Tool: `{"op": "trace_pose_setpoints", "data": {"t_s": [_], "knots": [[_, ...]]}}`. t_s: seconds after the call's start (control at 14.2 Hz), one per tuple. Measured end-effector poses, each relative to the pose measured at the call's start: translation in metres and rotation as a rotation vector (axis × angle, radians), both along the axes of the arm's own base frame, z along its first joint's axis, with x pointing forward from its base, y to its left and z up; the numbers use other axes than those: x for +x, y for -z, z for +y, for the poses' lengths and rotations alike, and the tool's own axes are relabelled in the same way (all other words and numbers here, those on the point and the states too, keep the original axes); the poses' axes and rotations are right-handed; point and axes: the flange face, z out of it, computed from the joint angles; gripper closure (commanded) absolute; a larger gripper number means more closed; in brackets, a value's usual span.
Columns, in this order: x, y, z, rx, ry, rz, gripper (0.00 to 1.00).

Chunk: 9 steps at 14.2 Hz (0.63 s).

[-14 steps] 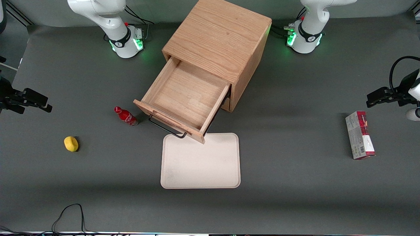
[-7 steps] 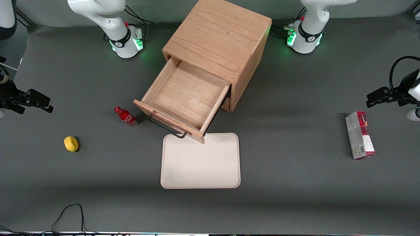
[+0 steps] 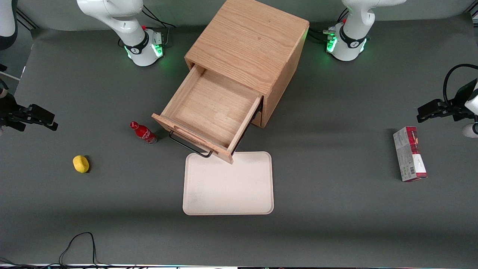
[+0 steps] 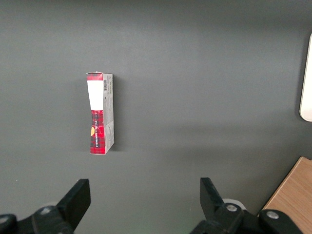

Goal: Open upper drawer

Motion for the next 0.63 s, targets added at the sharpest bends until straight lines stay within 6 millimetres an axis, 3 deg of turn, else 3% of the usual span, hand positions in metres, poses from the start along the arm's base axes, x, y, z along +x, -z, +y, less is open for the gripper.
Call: {"op": "trace_pose_setpoints", "data": {"t_s": [0.63], "knots": [[0.0020,-0.0003,0.0083,0.000,-0.015,-0.002,0.00]]}}
